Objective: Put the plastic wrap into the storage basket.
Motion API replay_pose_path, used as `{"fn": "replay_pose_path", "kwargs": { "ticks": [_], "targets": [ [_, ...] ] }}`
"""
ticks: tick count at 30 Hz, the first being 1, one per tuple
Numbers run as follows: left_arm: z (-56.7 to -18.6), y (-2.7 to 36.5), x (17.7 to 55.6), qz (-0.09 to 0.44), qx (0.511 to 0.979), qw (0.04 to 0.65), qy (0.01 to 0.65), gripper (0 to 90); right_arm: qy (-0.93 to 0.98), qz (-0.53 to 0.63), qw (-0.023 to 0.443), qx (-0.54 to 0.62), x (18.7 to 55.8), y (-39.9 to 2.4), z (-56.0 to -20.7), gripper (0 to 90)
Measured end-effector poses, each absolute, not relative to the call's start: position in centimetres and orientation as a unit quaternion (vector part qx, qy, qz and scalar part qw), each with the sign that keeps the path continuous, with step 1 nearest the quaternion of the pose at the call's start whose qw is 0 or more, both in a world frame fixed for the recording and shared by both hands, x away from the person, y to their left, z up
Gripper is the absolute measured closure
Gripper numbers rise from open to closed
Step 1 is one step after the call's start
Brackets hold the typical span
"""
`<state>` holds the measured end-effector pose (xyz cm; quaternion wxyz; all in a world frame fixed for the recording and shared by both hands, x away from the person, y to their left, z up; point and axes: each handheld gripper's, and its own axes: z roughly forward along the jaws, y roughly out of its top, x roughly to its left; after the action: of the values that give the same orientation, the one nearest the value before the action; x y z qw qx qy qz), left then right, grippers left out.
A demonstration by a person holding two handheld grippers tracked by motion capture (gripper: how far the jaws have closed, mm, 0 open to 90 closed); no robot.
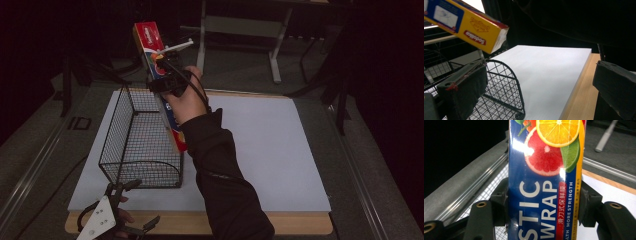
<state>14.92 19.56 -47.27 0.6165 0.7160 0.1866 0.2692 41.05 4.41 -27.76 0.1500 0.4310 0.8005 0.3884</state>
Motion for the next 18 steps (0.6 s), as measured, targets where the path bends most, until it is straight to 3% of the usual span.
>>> {"fn": "replay_pose_path", "kwargs": {
  "ticks": [8, 13, 18],
  "targets": [
    [-47.3, 19.6, 14.9, 0.271, 0.716, 0.615, 0.186, 0.2, 0.807, 0.403, 0.132, 0.412, 40.4, 6.8, -28.6, 39.9],
    [-47.3, 19.6, 14.8, 0.27, 0.716, 0.616, 0.185, 0.2, 0.811, 0.401, 0.152, 0.398, 40.5, 7.9, -30.3, 39.9],
    [-47.3, 19.7, 14.9, 0.269, 0.717, 0.617, 0.185, 0.2, 0.818, 0.39, 0.137, 0.4, 41.3, 8.6, -32.5, 39.9]
  ]
}}
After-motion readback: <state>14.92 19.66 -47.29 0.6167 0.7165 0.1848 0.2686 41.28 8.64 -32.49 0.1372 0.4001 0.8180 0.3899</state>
